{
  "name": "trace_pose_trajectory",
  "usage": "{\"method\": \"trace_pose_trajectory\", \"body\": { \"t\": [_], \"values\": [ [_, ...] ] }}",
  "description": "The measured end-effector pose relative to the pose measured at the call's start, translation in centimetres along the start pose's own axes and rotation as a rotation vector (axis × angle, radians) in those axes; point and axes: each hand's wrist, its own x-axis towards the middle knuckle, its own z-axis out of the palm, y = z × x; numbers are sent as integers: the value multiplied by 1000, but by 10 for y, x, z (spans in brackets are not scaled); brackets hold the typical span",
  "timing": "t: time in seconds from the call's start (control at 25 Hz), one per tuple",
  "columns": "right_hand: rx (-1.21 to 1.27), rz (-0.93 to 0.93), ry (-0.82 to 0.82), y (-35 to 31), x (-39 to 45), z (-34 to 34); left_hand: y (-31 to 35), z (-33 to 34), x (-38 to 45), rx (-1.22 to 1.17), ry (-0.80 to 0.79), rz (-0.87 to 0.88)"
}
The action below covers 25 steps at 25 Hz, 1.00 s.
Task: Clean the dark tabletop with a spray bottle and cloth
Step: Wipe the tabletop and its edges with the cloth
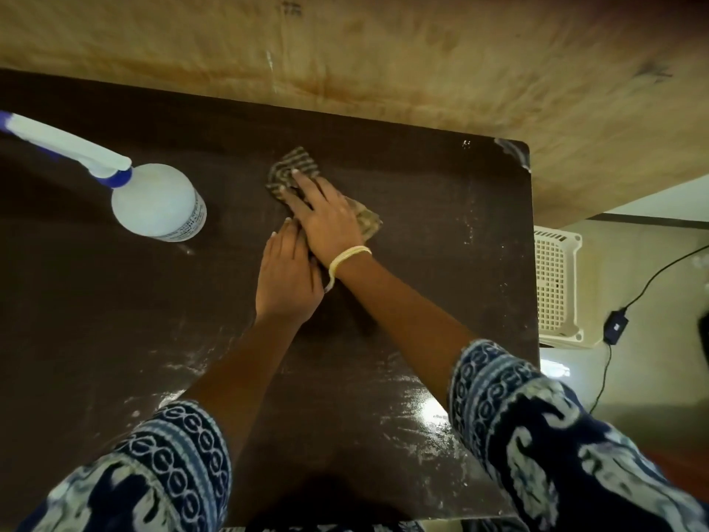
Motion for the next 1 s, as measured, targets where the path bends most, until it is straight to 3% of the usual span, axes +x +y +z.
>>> {"method": "trace_pose_trajectory", "body": {
  "t": [0.08, 0.28, 0.4, 0.6, 0.76, 1.0],
  "values": [
    [-13, 28, -93, 19, 29, 5, 0, 0, 0, 10, 5, -7],
    [-16, 487, -14, 101, 35, -8, -1, 0, -1, 68, 5, 22],
    [-33, 669, -13, 143, 9, -21, 3, -1, -1, 130, -34, 3],
    [-63, 770, -36, 194, -15, -35, 31, -2, 13, 276, -141, 199],
    [-66, 807, -44, 223, -38, -42, 92, 18, 18, 73, -82, 97],
    [-32, 849, 53, 216, -114, -40, 110, 42, 14, 141, -60, 73]
  ]
}}
